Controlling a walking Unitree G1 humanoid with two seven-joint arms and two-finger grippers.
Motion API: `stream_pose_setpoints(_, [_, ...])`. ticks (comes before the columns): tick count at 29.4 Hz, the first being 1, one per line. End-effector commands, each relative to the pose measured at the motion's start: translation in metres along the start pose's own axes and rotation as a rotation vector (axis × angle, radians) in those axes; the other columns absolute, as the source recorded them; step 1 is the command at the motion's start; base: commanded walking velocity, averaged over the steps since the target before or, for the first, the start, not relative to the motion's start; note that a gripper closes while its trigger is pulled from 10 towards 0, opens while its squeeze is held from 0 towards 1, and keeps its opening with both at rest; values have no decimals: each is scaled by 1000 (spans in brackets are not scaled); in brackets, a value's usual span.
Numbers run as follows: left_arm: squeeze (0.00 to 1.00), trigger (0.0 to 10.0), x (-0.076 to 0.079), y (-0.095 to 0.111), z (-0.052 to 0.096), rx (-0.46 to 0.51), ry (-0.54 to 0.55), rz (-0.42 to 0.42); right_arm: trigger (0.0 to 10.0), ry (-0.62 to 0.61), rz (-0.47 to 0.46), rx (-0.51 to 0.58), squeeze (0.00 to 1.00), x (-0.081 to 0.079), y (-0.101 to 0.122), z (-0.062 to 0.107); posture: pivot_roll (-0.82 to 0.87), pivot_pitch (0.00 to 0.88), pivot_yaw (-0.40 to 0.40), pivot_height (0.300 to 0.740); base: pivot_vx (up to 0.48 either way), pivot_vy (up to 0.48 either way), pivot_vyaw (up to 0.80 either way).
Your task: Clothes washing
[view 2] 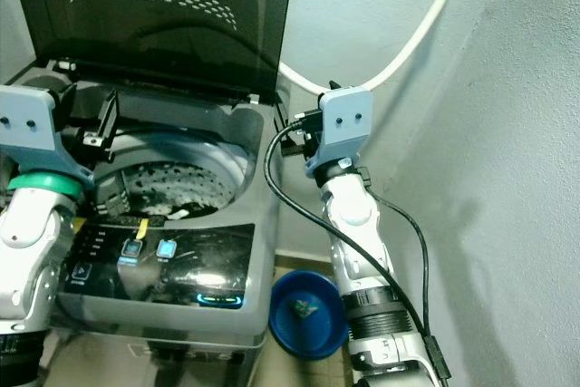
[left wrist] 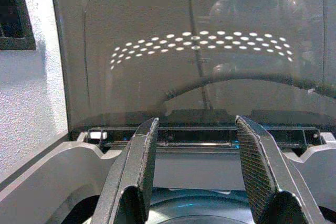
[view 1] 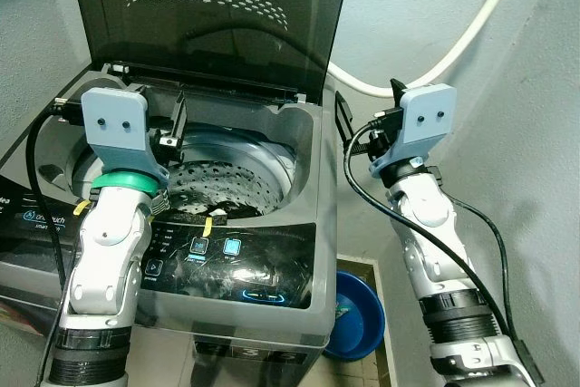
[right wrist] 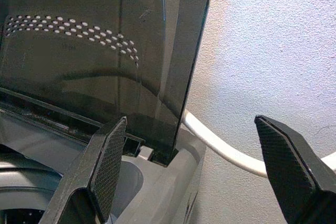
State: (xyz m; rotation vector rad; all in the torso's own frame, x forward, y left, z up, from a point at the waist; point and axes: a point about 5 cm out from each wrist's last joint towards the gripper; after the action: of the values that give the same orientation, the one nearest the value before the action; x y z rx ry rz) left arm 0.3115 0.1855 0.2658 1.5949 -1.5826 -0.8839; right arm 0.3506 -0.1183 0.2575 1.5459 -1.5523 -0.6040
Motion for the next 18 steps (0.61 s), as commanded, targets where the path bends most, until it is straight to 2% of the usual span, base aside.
stream_pose_setpoints(1, [0,10000,2,-2,-1,-7,-4,3,10000,-15,-6,-20,0,2,-5,4,101,0,-38,740,0,0,0])
stream_pose_setpoints(16, [0,10000,5,-3,-3,-6,-9,4,10000,-19,-6,-21,0,3,-5,4,94,0,-32,740,0,0,0])
stream_pose_setpoints(18, [0,10000,5,-3,-3,-6,-11,4,10000,-21,-4,-22,0,3,-5,5,94,0,-31,740,-240,0,0])
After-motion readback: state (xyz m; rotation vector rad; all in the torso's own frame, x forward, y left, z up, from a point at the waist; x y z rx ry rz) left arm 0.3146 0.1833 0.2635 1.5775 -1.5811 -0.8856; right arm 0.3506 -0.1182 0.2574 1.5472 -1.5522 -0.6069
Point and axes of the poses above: a point about 5 cm out from each wrist's last joint towards the gripper, its own z axis pointing back from the gripper into the wrist, its own y axis along the axis of the wrist's last joint, x = y × z, and after that the axes turned 7 degrees about z, right-handed
